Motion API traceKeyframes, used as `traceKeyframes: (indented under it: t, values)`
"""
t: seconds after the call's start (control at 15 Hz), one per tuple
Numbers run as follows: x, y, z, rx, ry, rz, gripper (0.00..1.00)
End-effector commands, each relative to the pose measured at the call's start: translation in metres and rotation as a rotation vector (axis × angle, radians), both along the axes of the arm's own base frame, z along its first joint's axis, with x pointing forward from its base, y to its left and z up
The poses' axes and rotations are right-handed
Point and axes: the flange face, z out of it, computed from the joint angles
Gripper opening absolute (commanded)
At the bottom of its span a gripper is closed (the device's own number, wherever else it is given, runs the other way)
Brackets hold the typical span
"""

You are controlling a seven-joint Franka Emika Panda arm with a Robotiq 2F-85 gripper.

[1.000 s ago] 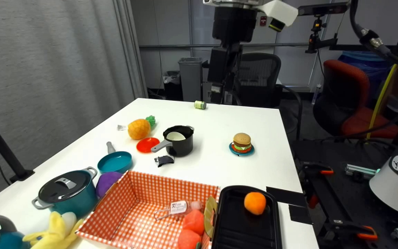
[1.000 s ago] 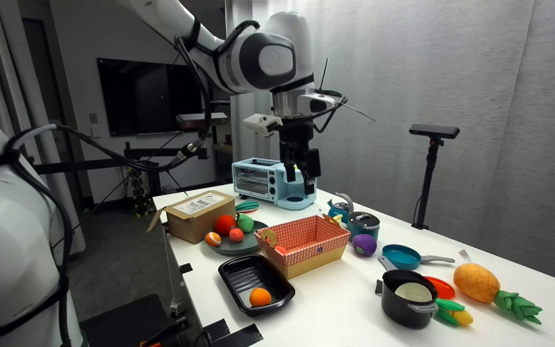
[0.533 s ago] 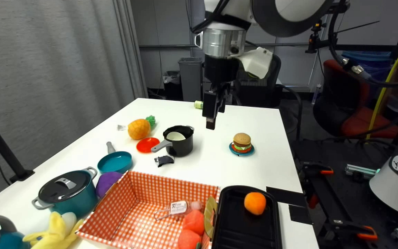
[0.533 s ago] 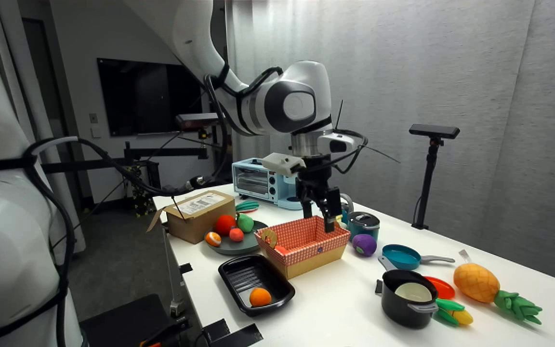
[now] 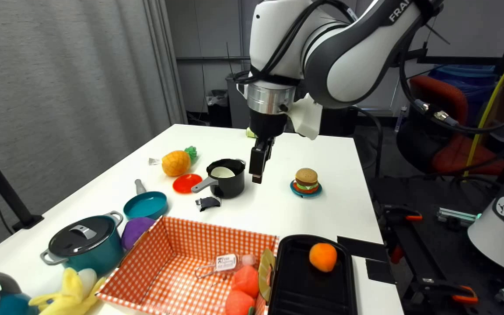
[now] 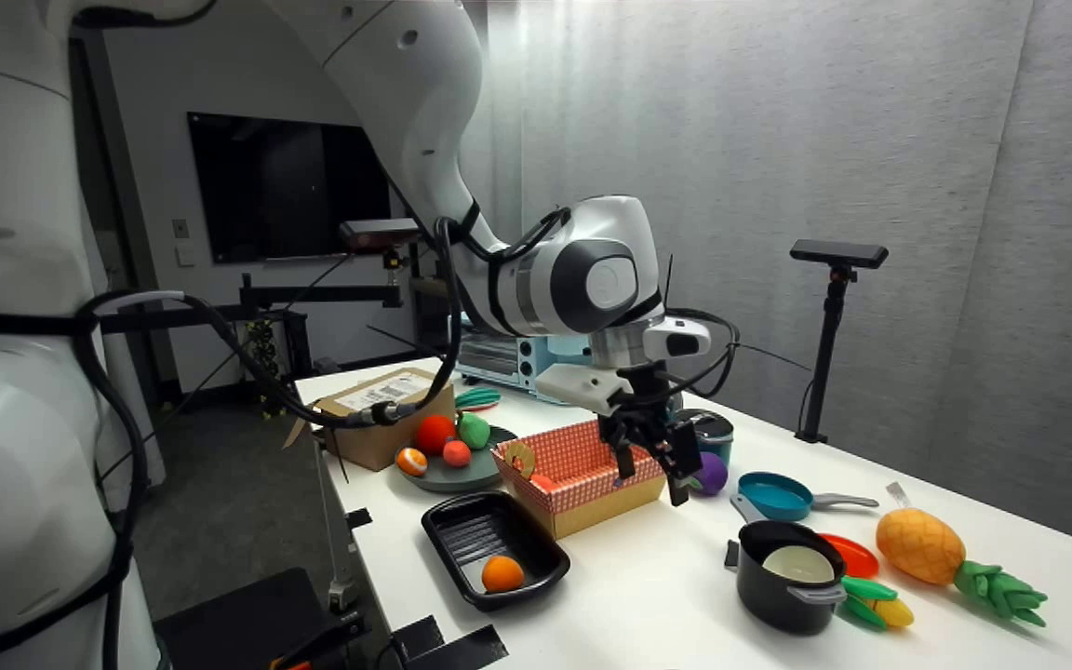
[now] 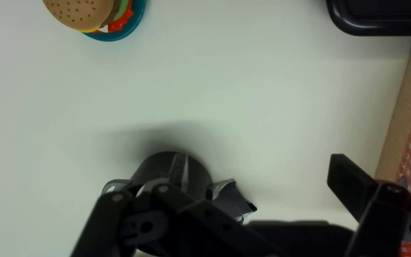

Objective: Place the black pot in the box

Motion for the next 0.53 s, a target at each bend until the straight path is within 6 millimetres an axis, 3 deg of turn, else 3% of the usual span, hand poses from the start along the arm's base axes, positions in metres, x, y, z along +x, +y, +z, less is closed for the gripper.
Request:
traceKeyframes:
  t: [0.0,0.47]
  values:
    - [0.021,-0.004,-0.015,-0.052,-0.043,0.051,0.99]
    - [0.066,0.007,-0.030,-0.118,-0.131,0.164,0.94]
